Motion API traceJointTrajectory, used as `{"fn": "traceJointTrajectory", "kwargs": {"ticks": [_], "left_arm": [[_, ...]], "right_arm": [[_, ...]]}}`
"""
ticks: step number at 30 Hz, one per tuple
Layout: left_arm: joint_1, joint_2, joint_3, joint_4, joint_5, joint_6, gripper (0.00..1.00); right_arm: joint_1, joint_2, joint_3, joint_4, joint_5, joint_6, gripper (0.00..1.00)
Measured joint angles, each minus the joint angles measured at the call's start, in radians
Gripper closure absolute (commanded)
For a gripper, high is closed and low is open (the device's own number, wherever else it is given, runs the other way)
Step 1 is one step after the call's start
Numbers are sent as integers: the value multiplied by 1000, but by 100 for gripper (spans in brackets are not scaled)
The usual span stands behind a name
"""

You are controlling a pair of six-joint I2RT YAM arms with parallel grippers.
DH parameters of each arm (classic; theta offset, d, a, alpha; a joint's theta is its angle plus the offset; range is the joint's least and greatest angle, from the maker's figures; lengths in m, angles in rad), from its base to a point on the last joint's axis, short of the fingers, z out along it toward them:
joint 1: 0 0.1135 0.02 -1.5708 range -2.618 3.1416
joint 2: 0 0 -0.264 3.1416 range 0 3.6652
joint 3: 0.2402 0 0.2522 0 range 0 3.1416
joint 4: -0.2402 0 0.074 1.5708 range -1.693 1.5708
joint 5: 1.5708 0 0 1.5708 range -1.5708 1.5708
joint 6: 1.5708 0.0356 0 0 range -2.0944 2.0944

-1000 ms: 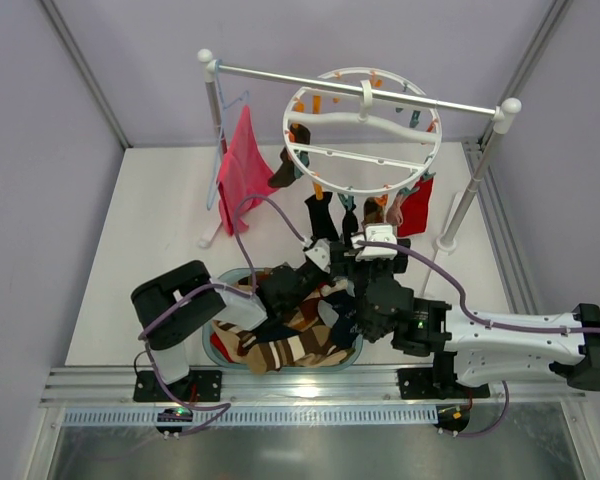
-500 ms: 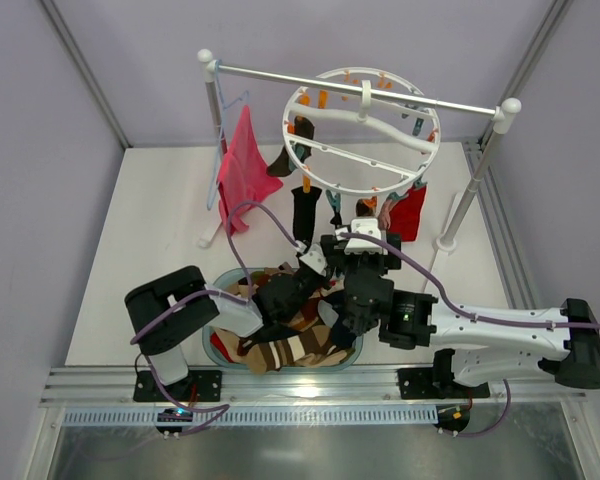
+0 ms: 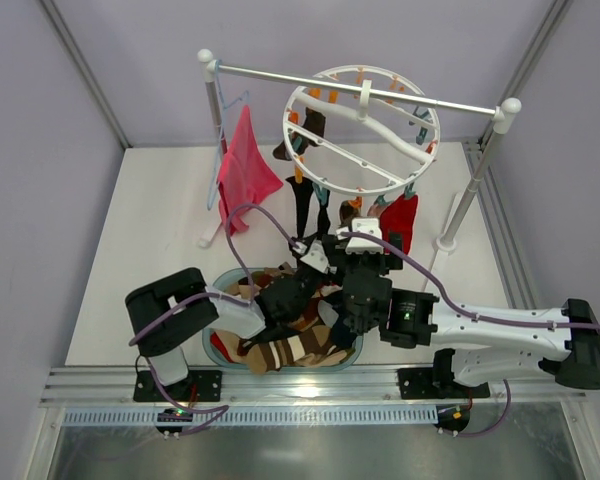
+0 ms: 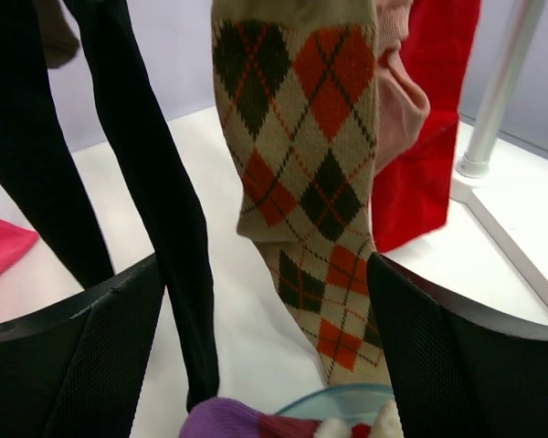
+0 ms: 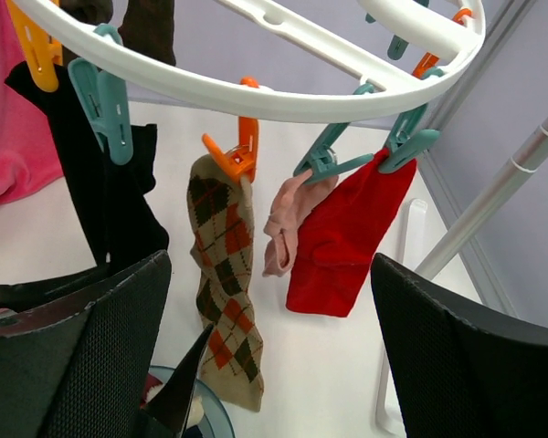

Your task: Remove the socks clipped to the hanger

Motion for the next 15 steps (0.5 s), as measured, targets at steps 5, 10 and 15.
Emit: {"fn": "traceJointTrajectory", "kwargs": {"ticks": [5, 10, 15], "left_arm": [[6, 27, 77, 15, -73, 54, 11], [60, 47, 99, 9, -43, 61, 16], [85, 57, 101, 2, -17, 61, 54]], "right_arm": [[-6, -31, -7, 0, -11, 14, 9], [-5, -34, -32, 7, -63, 34, 9], [-5, -34, -52, 6, -89, 39, 9]]}}
